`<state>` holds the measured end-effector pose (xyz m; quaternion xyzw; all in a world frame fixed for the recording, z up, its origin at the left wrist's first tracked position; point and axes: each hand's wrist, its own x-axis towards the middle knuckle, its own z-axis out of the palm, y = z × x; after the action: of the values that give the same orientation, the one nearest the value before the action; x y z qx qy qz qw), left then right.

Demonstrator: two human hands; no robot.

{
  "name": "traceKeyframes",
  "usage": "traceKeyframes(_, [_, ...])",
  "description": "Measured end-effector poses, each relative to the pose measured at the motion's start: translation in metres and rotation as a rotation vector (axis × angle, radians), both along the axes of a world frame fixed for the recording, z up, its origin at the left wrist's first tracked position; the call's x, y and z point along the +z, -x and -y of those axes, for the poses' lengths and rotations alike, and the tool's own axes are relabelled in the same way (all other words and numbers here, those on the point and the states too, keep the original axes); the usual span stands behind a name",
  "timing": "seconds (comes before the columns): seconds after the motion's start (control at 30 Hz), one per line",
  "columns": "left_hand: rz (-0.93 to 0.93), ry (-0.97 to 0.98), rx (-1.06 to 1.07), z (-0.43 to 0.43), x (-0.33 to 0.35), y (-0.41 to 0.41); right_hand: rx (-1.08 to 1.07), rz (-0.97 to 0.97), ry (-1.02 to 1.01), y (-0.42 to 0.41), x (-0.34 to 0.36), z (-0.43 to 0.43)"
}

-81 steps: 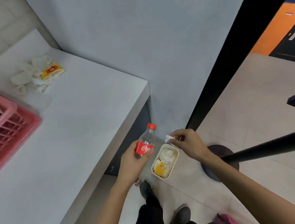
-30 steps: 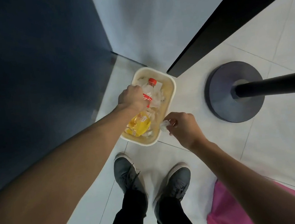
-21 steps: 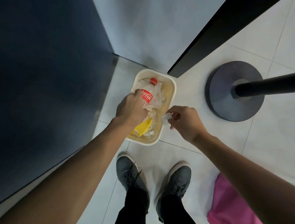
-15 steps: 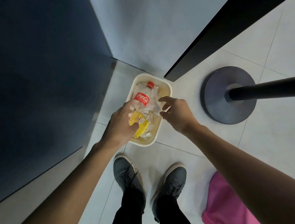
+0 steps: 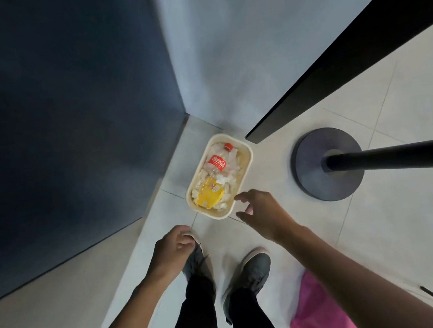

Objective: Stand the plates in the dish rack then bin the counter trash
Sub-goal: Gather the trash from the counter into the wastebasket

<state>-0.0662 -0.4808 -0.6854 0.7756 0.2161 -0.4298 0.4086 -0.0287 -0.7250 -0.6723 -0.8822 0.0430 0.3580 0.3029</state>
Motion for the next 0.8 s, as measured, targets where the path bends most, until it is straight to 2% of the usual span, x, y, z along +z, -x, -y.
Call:
traceKeyframes(0.2, [0.126, 0.042, 0.030, 0.018, 0.086, 0.000, 0.038, 0.062, -0.078, 0.021, 0.094, -0.011])
traceKeyframes(0.33, [0.267, 0.040, 0.016, 0.032, 0.161, -0.004, 0.017, 0.150, -0.149, 0.026, 0.170, -0.014])
traceKeyframes(0.5, [0.348, 0.025, 0.053, 0.044, 0.256, 0.011, 0.008, 0.215, -0.200, 0.030, 0.257, -0.012])
traceKeyframes(0.8, [0.568, -0.014, 0.177, 0.043, 0.387, 0.058, 0.216, 0.337, -0.226, 0.053, 0.376, -0.003])
